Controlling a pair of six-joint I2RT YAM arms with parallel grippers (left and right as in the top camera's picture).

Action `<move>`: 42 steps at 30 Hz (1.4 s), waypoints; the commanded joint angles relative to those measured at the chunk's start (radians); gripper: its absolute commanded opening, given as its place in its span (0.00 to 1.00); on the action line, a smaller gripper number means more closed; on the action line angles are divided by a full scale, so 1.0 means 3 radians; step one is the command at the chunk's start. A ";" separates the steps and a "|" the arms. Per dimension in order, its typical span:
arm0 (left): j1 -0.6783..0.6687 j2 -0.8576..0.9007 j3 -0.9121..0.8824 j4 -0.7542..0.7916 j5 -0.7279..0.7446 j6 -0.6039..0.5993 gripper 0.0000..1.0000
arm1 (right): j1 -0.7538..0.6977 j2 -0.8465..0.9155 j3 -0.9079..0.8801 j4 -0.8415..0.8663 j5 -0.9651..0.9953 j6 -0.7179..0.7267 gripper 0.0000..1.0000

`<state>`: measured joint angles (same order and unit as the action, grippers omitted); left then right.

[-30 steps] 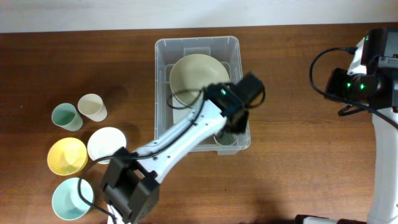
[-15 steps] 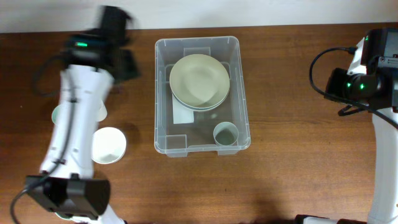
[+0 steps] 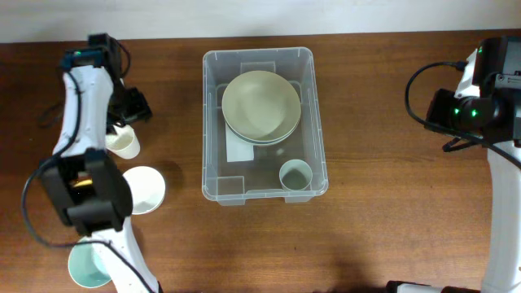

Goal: Pack container
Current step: 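Close the left gripper on the cream cup and lift it, then lower the cream cup into the bin's front-right corner and release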

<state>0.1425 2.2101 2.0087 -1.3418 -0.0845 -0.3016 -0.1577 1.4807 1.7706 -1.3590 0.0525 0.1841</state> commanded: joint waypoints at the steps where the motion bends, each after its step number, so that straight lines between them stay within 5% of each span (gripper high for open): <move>1: 0.0006 0.0277 -0.0031 -0.0011 0.0090 0.0092 0.72 | -0.0020 0.0003 0.0019 0.0000 0.0014 0.0028 0.45; 6: 0.0006 0.0397 -0.0031 -0.0050 0.0148 0.0090 0.54 | -0.0020 0.0003 0.0019 0.0001 0.0014 0.0028 0.45; 12: 0.0001 0.0379 0.0092 -0.0148 0.0146 0.0090 0.02 | -0.0020 0.0005 0.0000 0.0004 0.0014 0.0029 0.45; 21: -0.0374 -0.0131 0.0605 -0.0390 0.0148 0.0088 0.01 | -0.0020 0.0008 -0.0003 0.0004 0.0015 0.0028 0.45; 30: -0.1597 -0.1081 0.0744 -0.0175 0.0122 -0.0107 0.01 | -0.0020 0.0008 -0.0003 0.0003 0.0015 0.0028 0.45; 42: -0.2946 -0.0661 0.0674 -0.0161 0.0136 -0.0533 0.01 | -0.0020 0.0008 -0.0003 -0.0001 0.0015 0.0028 0.45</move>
<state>-0.6712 1.9522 2.2227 -1.3808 -0.0483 -0.4026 -0.1577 1.4807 1.7702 -1.3586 0.0528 0.1837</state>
